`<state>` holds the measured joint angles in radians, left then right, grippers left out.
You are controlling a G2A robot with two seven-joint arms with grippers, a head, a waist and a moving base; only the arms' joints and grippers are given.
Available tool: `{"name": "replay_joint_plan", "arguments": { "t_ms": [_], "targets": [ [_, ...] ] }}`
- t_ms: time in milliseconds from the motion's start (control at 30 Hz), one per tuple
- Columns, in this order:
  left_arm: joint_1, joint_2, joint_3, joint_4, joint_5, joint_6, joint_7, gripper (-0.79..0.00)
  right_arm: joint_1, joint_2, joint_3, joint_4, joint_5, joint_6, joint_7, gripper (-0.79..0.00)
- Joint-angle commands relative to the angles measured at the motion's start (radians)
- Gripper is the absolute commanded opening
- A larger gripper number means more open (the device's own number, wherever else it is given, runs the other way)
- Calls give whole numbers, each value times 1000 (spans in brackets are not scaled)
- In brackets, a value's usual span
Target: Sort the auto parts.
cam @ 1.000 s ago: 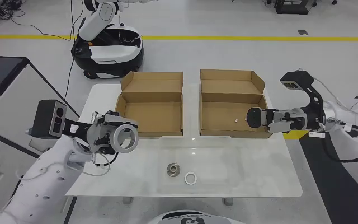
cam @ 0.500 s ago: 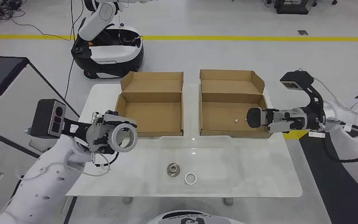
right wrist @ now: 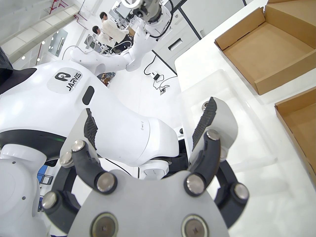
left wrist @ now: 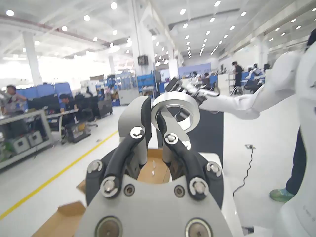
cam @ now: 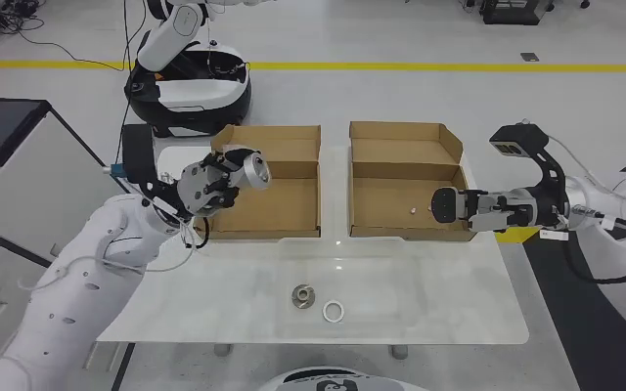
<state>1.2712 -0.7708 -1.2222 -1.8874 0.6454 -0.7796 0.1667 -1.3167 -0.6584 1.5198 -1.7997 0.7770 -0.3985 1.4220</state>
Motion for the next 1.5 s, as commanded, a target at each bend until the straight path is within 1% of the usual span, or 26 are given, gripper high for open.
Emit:
{"name": "replay_joint_plan", "arguments": {
  "t_ms": [0, 133, 233, 300, 400, 533, 700, 867, 1000, 1167, 1300, 1467],
  "targets": [
    [-17, 3, 7, -1, 6, 22, -175, -785, 0, 0, 0, 0, 0, 0, 0, 0],
    [-40, 2, 34, -2, 15, 86, -371, -785, 0, 0, 0, 0, 0, 0, 0, 0],
    [-77, -7, 74, -12, 27, 137, -471, -785, 0, 0, 0, 0, 0, 0, 0, 0],
    [-121, -17, 112, -9, 33, 163, -529, -785, 0, 0, 0, 0, 0, 0, 0, 0],
    [-214, -39, 183, 19, 41, 200, -607, -785, 0, 0, 0, 0, 0, 0, 0, 0],
    [-362, -83, 303, 92, 47, 233, -699, -785, 0, 0, 0, 0, 0, 0, 0, 0],
    [-537, -151, 473, 213, 90, 257, -839, -785, 0, 0, 0, 0, 0, 0, 0, 0],
    [-650, -224, 614, 354, 128, 276, -905, -785, 0, 0, 0, 0, 0, 0, 0, 0],
    [-700, -279, 702, 465, 155, 293, -924, -785, 0, 0, 0, 0, 0, 0, 0, 0],
    [-734, -336, 773, 593, 192, 306, -927, -785, 0, 0, 0, 0, 0, 0, 0, 0],
    [-752, -369, 803, 677, 226, 305, -927, -785, 0, 0, 0, 0, 0, 0, 0, 0],
    [-763, -398, 828, 762, 263, 289, -944, -785, 0, 0, 0, 0, 0, 0, 0, 0]
  ]
}}
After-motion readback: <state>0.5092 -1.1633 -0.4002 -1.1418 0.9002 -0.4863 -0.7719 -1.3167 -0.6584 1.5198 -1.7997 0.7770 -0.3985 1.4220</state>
